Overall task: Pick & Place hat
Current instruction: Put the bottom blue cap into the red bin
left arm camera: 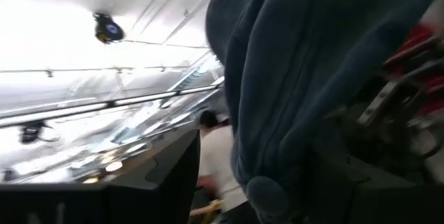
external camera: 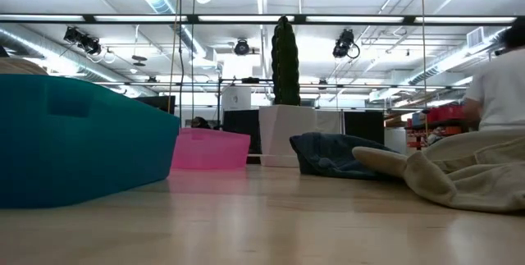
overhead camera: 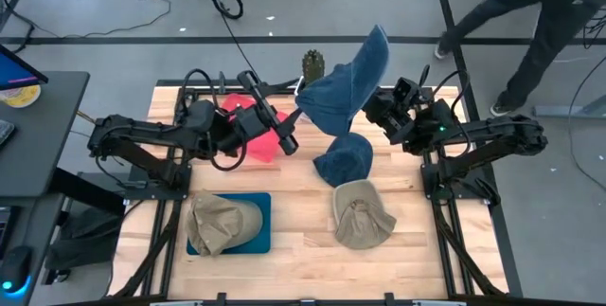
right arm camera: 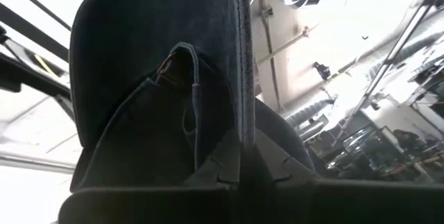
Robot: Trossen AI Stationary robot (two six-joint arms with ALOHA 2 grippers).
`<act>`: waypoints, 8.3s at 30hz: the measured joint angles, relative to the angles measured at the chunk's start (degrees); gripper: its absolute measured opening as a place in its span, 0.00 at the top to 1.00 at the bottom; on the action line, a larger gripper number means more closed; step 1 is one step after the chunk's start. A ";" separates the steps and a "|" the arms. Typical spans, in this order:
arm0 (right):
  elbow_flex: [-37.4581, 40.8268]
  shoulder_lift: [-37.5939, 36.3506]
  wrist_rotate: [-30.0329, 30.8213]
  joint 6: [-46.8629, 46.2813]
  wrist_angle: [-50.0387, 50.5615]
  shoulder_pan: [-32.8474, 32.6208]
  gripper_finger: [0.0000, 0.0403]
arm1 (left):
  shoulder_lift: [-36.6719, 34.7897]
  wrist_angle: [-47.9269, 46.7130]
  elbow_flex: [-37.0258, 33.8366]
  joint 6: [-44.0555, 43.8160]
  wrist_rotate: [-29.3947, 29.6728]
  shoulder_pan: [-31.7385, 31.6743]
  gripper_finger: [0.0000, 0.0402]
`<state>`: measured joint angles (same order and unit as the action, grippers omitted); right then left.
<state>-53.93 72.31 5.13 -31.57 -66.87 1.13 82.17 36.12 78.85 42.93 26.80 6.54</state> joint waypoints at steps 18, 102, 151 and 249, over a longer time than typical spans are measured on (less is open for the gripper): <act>0.00 -0.02 -3.10 -1.77 0.20 0.02 0.98 | 0.00 -0.31 0.00 -1.50 -4.21 0.01 0.62; 9.64 -6.54 -13.71 -43.44 30.38 0.74 0.28 | -5.16 -4.83 -0.02 47.73 6.65 6.59 0.93; 9.53 -0.07 -12.95 -35.56 6.48 2.07 0.99 | -5.09 -8.10 0.00 23.98 17.10 9.97 0.66; 9.53 -11.82 -31.00 -20.78 37.14 3.98 0.40 | -13.40 -52.20 -0.02 -88.51 -31.16 -2.64 0.96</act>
<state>-44.40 60.49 -25.87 -52.36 -29.74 5.10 68.77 -16.08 78.83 -45.58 -4.36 3.90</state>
